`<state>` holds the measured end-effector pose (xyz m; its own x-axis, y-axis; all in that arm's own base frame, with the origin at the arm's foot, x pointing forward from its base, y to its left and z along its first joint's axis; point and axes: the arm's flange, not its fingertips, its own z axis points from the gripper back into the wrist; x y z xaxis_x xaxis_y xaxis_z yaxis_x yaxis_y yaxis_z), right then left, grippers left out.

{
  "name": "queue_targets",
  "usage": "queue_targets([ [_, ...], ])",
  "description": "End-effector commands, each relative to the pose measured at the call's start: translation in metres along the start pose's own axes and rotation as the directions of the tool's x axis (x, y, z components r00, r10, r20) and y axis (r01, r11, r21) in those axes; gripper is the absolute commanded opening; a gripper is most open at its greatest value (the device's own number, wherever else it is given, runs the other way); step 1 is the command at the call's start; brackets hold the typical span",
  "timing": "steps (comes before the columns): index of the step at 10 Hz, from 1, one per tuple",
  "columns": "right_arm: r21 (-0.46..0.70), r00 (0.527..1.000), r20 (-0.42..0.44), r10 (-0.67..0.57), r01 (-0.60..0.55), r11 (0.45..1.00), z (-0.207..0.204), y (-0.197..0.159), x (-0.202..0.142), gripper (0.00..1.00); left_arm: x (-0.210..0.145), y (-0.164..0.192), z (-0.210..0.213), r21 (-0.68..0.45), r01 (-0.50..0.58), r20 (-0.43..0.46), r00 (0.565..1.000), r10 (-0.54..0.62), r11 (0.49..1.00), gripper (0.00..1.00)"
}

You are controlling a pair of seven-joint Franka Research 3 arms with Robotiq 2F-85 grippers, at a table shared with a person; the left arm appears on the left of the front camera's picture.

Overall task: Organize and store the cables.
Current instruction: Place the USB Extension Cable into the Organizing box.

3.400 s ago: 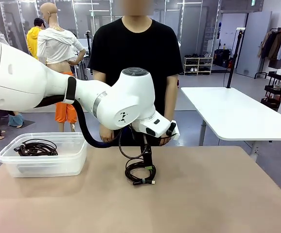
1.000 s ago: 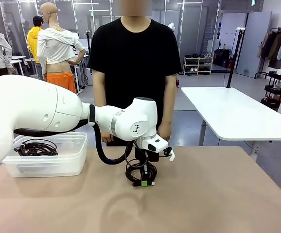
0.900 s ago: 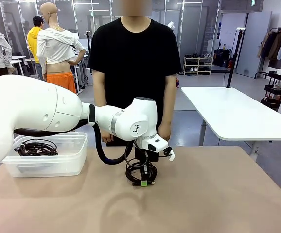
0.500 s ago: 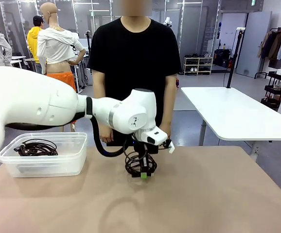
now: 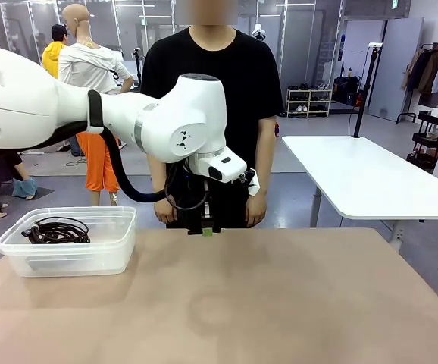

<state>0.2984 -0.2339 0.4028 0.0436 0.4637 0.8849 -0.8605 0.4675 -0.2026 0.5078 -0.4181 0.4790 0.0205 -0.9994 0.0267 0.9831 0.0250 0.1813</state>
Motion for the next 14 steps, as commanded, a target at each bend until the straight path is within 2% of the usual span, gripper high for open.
queue_targets([
  [1, 0.011, 1.000, -0.009, -0.014, 0.014, 1.000, 0.003, -0.001, 0.003, 1.00, -0.006, -0.015, -0.017, 0.064, 0.063, 0.049, 0.997, -0.067, 0.996, 0.00],
  [2, 0.011, 1.000, -0.009, -0.014, 0.014, 1.000, 0.003, -0.001, 0.003, 1.00, 0.000, 0.000, 0.000, 0.000, 0.000, 0.000, 1.000, 0.000, 1.000, 0.00],
  [6, 0.011, 1.000, -0.009, -0.014, 0.014, 1.000, 0.003, -0.001, 0.003, 1.00, 0.000, 0.000, 0.000, 0.000, 0.000, 0.000, 1.000, 0.000, 1.000, 0.00],
  [7, 0.011, 1.000, -0.009, -0.014, 0.014, 1.000, 0.003, -0.001, 0.003, 1.00, 0.000, -0.002, -0.004, 0.012, 0.011, 0.007, 1.000, -0.011, 1.000, 0.17],
  [8, 0.011, 1.000, -0.009, -0.014, 0.014, 1.000, 0.003, -0.001, 0.003, 1.00, -0.035, 0.018, 0.018, 0.092, 0.089, 0.013, 0.996, -0.090, 0.992, 0.17],
  [10, 0.011, 1.000, -0.009, -0.014, 0.014, 1.000, 0.003, -0.001, 0.003, 1.00, -0.121, 0.038, 0.039, 0.080, 0.192, 0.045, 0.979, -0.196, 0.978, 0.17],
  [13, 0.011, 1.000, -0.009, -0.014, 0.014, 1.000, 0.003, -0.001, 0.003, 1.00, -0.245, 0.047, 0.035, 0.102, 0.174, 0.054, 0.982, -0.180, 0.979, 0.17],
  [14, 0.011, 1.000, -0.009, -0.014, 0.014, 1.000, 0.003, -0.001, 0.003, 1.00, -0.279, 0.040, 0.028, 0.092, 0.143, 0.017, 0.989, -0.146, 0.985, 0.17],
])
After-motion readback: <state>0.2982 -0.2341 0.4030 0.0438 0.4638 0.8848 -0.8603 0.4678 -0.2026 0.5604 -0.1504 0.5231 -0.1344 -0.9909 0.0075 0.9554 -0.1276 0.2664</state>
